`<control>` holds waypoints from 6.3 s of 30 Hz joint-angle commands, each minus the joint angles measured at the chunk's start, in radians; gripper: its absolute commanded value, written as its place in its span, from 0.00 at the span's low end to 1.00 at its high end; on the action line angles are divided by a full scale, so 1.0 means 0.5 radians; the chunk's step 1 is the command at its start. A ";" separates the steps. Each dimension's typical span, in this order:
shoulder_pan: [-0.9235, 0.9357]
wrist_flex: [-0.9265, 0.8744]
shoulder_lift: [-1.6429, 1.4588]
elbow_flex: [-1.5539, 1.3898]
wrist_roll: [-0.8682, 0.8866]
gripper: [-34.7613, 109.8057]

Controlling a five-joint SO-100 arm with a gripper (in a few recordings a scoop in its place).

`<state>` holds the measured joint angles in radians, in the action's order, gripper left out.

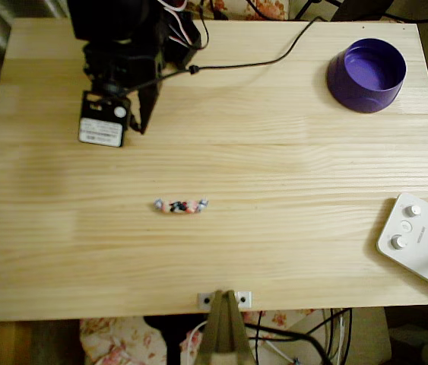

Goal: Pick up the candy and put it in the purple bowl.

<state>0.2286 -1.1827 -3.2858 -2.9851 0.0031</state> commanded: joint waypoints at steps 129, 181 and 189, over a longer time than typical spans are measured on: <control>0.061 0.049 0.414 0.653 -0.028 0.24; -0.620 -0.031 2.948 2.602 -2.439 0.24; -0.727 -0.270 3.218 2.878 -2.341 0.28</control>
<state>-0.1120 -1.2686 -1.6674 -1.6475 -1.1704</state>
